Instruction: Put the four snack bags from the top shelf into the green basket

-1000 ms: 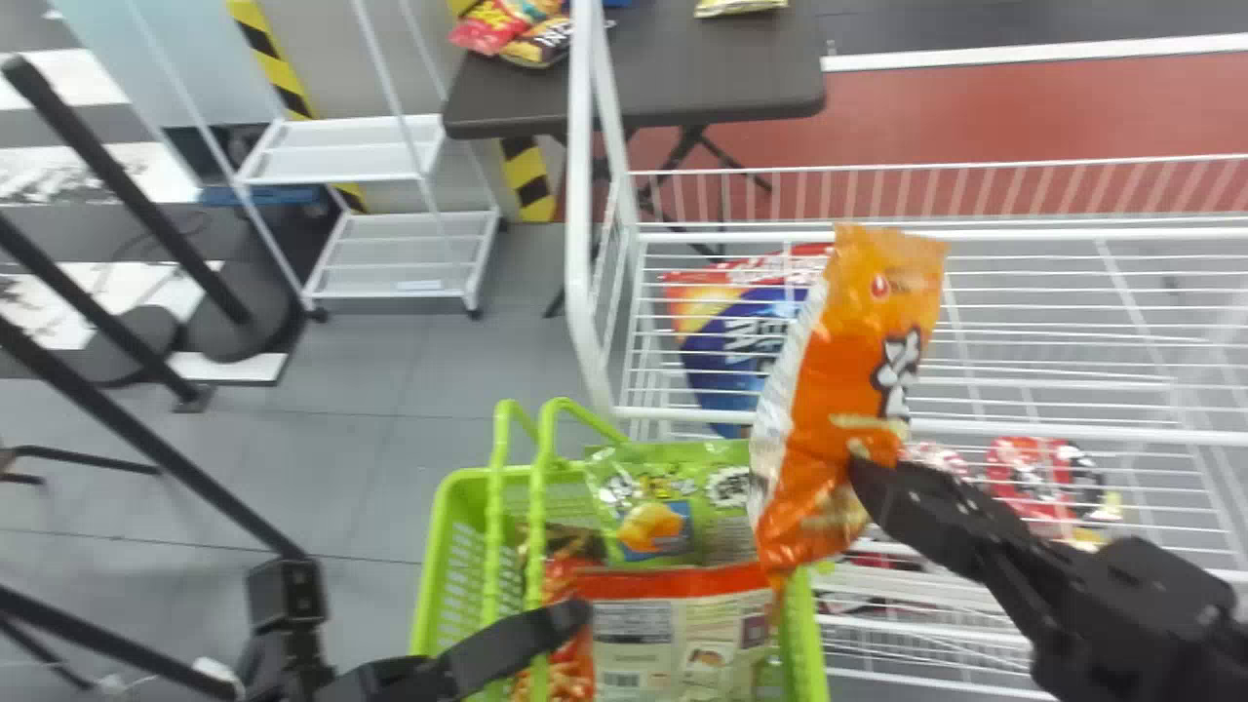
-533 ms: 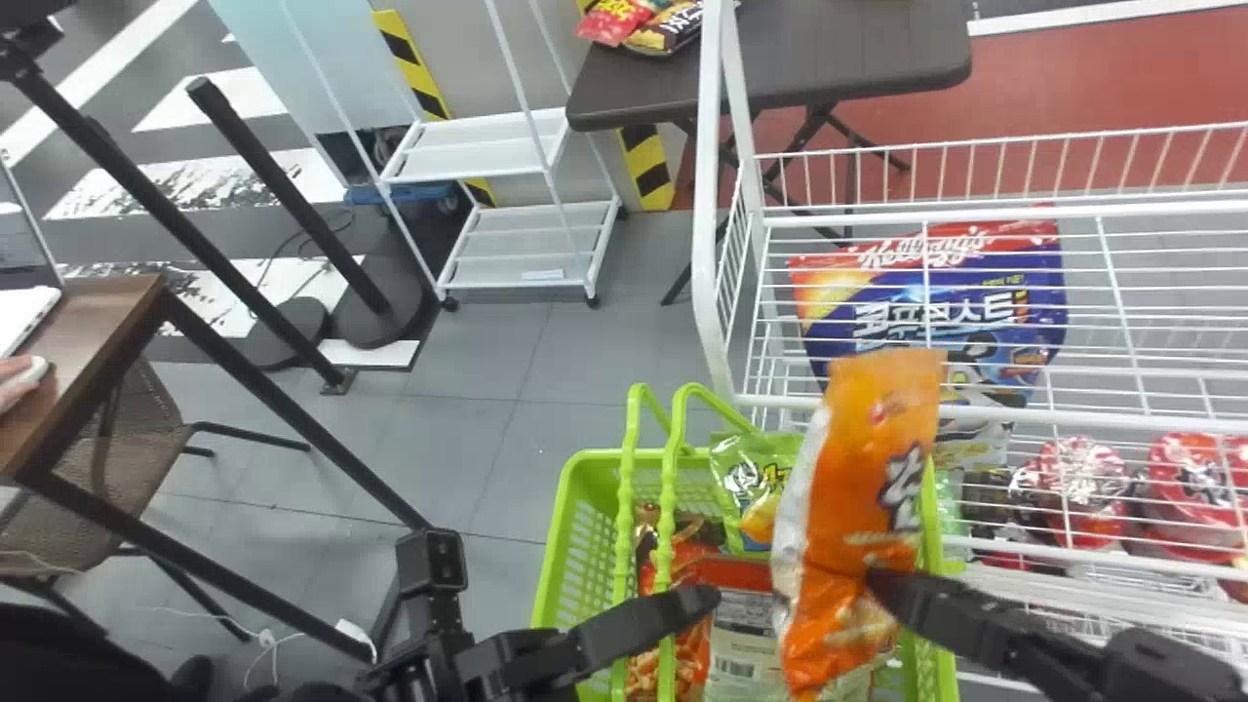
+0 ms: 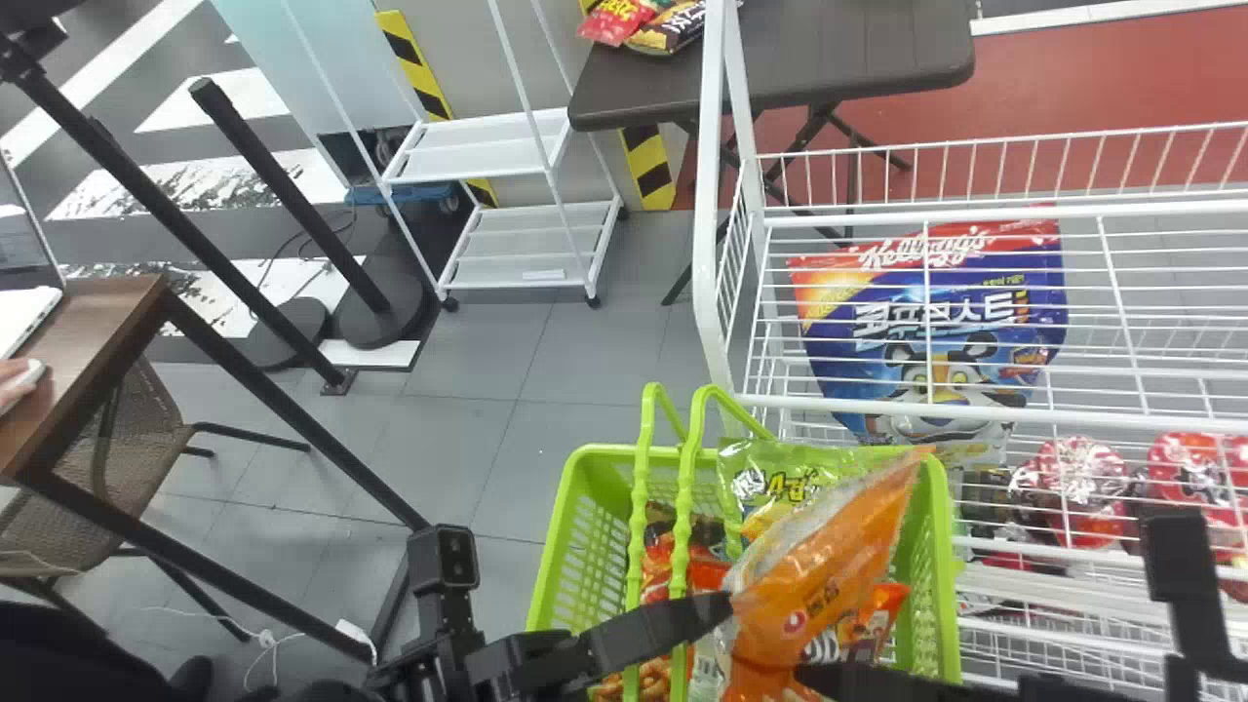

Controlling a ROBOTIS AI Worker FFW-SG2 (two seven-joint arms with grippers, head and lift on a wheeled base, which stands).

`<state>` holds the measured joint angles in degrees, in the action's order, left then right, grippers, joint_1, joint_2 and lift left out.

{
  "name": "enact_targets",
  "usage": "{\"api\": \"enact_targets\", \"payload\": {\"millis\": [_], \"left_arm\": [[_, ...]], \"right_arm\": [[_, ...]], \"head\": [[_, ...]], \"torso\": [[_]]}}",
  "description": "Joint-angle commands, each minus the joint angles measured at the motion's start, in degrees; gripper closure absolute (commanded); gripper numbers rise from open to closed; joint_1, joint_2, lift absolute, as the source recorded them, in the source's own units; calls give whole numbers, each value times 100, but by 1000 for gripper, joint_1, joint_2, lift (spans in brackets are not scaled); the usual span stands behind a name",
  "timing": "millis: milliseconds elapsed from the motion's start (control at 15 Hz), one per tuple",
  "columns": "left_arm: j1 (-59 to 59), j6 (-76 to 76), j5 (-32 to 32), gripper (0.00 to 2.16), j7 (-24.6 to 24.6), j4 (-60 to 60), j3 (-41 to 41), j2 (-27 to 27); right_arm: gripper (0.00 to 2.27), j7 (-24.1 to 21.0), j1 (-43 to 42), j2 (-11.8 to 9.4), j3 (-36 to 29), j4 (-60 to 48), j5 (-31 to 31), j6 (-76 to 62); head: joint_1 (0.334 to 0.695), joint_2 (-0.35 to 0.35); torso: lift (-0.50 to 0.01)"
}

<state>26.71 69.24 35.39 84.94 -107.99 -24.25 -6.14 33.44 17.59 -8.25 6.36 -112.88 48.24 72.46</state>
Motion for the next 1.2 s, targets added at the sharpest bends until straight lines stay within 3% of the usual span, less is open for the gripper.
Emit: {"api": "enact_targets", "payload": {"millis": [0,133,200,267,333,600,933,1133], "left_arm": [[1,51,3,2148,14,-47,52,-1],[10,51,3,2148,5,-64,78,-1],[10,51,3,2148,5,-64,69,-10],[10,69,12,2148,-4,-56,52,-19],[10,69,12,2148,-4,-56,25,-27],[-43,51,3,2148,-30,-12,25,-36],[-69,51,-6,2148,-21,59,16,-45],[-69,51,-6,2148,-4,94,8,-45]], "right_arm": [[2256,-57,-361,43,234,372,-43,-183],[2256,-83,-616,43,401,583,-69,-376],[2017,-83,-634,43,410,565,-16,-324],[1183,-57,-572,34,358,451,89,-253],[39,-66,-440,-1,243,117,195,-148],[43,-514,-141,8,-451,-956,696,1762],[43,-611,157,16,-1198,-1571,995,1762],[36,-540,430,52,-1857,-2089,801,1417]], "head": [[695,350],[695,350],[695,350],[695,350],[695,350],[695,350],[695,350],[695,350]], "torso": [[-1],[-1],[-1],[-1],[-1],[-1],[-1],[-1]]}}
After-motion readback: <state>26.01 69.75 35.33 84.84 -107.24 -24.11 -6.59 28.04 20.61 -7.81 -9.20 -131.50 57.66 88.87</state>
